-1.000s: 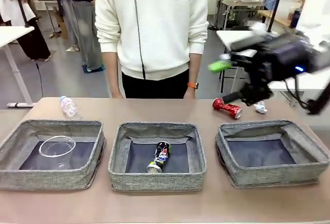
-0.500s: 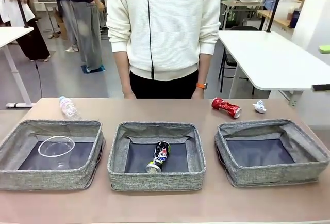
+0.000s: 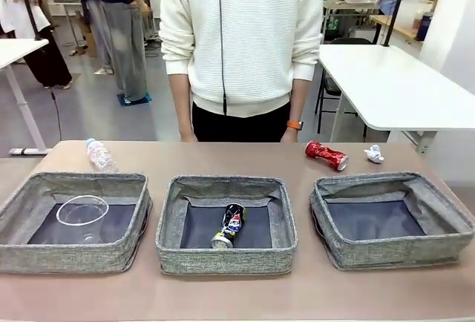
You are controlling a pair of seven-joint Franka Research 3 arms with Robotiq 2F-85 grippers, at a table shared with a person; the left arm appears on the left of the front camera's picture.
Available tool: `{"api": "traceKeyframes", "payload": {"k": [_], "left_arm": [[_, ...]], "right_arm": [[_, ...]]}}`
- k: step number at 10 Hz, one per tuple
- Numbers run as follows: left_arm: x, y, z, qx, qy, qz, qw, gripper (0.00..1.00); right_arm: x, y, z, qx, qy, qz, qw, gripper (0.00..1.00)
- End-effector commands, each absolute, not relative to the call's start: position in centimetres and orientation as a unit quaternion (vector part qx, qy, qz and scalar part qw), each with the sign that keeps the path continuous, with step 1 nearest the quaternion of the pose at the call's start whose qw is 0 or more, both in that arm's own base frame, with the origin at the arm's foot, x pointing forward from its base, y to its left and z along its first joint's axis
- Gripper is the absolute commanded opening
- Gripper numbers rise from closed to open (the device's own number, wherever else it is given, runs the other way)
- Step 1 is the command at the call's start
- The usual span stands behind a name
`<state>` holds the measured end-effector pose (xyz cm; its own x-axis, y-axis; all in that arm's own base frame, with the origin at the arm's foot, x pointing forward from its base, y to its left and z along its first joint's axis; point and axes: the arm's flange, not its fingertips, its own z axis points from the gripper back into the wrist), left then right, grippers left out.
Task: Sort the waste into the appropriate baskets.
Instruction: Place the picked waste into the Fabric basket indicated by the person, then pick up the waste item pointed out by the person.
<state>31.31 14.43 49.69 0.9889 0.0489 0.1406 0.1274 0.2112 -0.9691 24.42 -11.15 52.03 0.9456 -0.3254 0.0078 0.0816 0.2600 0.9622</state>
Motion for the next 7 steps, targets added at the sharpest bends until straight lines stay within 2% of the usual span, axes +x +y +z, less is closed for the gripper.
{"api": "traceKeyframes", "payload": {"k": [1,7], "left_arm": [[30.91,14.39,49.87,-0.621,-0.069,-0.033,0.780,1.00],[30.91,14.39,49.87,-0.621,-0.069,-0.033,0.780,1.00]], "right_arm": [[25.31,-10.71,52.29,0.600,-0.106,-0.127,0.783,1.00],[25.31,-10.71,52.29,0.600,-0.106,-0.127,0.783,1.00]]}}
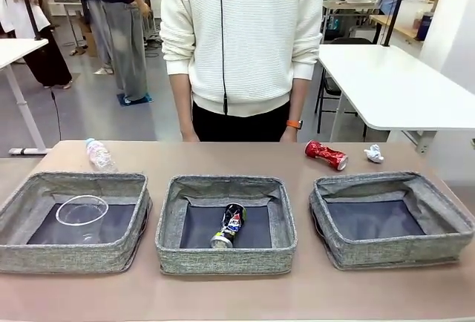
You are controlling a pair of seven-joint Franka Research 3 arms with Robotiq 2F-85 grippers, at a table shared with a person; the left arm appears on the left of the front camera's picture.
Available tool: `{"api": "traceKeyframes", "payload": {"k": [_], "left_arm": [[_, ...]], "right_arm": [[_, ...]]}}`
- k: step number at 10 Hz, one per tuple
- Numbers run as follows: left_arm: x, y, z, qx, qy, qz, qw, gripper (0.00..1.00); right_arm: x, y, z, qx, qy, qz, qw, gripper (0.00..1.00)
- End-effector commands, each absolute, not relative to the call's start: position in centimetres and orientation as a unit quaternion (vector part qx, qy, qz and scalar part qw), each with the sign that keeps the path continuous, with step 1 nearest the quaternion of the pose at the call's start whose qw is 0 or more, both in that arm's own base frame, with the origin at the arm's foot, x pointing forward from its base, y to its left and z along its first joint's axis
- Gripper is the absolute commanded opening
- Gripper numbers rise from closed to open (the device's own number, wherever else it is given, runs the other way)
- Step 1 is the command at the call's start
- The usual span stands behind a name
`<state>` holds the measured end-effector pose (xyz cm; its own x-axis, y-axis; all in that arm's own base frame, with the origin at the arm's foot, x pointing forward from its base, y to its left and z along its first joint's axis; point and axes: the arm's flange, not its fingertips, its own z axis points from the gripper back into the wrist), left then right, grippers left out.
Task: Sort the waste into the appropriate baskets.
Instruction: Pick up the waste item pointed out by the person.
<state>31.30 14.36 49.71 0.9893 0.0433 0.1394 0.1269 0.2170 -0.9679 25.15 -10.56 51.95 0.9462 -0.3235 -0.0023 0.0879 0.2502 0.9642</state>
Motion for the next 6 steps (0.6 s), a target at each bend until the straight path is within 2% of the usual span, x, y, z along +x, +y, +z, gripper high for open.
{"api": "traceKeyframes", "payload": {"k": [1,6], "left_arm": [[30.91,14.39,49.87,-0.621,-0.069,-0.033,0.780,1.00],[30.91,14.39,49.87,-0.621,-0.069,-0.033,0.780,1.00]], "right_arm": [[25.31,-10.71,52.29,0.600,-0.106,-0.127,0.783,1.00],[25.31,-10.71,52.29,0.600,-0.106,-0.127,0.783,1.00]]}}
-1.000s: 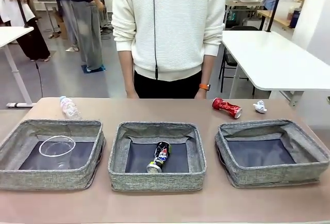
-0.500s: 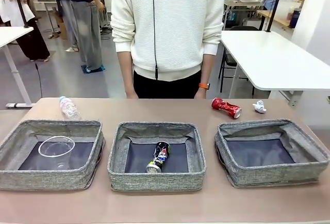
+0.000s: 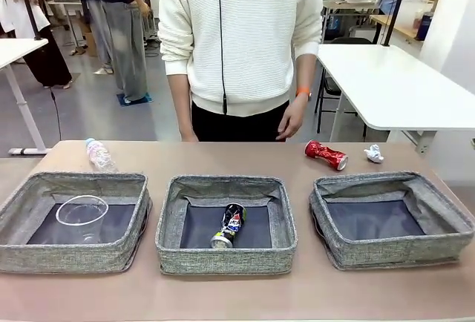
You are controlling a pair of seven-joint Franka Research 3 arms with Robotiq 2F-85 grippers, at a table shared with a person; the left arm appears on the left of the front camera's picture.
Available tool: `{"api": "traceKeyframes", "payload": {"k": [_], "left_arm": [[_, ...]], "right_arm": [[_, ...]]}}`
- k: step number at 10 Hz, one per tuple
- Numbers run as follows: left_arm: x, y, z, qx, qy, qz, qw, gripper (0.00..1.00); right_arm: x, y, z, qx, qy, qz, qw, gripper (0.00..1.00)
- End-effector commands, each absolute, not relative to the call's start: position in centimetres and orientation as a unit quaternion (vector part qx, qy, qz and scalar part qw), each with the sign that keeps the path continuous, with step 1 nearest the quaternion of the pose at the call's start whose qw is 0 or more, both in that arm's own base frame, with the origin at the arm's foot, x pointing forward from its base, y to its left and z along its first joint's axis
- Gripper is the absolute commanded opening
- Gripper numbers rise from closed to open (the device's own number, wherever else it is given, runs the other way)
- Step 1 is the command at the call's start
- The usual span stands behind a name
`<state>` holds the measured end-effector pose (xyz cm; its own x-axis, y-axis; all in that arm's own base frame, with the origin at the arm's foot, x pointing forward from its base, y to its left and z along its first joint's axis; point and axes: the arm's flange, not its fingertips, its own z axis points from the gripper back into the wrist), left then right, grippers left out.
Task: Sort the waste into the appropriate baskets.
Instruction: Pick up the waste item pointed out by the person.
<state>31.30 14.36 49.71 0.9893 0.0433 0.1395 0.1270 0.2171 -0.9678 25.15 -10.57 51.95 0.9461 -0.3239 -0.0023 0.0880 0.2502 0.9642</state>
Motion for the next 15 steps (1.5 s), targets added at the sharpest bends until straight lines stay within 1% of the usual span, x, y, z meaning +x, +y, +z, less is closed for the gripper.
{"api": "traceKeyframes", "payload": {"k": [1,9,10,11,12,13,14,15], "left_arm": [[30.9,14.4,49.9,-0.621,-0.069,-0.033,0.780,1.00],[30.9,14.4,49.9,-0.621,-0.069,-0.033,0.780,1.00],[30.9,14.4,49.9,-0.621,-0.069,-0.033,0.780,1.00],[30.9,14.4,49.9,-0.621,-0.069,-0.033,0.780,1.00],[30.9,14.4,49.9,-0.621,-0.069,-0.033,0.780,1.00],[30.9,14.4,49.9,-0.621,-0.069,-0.033,0.780,1.00],[30.9,14.4,49.9,-0.621,-0.069,-0.033,0.780,1.00],[30.9,14.4,49.9,-0.621,-0.069,-0.033,0.780,1.00]], "right_arm": [[25.3,-10.7,52.3,0.600,-0.106,-0.127,0.783,1.00],[25.1,-10.6,52.0,0.598,-0.099,-0.131,0.784,1.00],[28.7,-8.2,52.7,0.465,-0.111,-0.175,0.861,1.00],[33.2,-4.1,53.0,0.281,-0.117,-0.155,0.940,1.00],[38.0,-0.3,52.1,0.117,-0.141,-0.110,0.977,1.00],[42.6,2.8,50.6,0.021,-0.159,-0.061,0.985,1.00],[45.5,4.5,49.1,-0.036,-0.184,-0.035,0.982,1.00],[46.9,5.6,48.2,-0.026,-0.171,-0.012,0.985,1.00]]}}
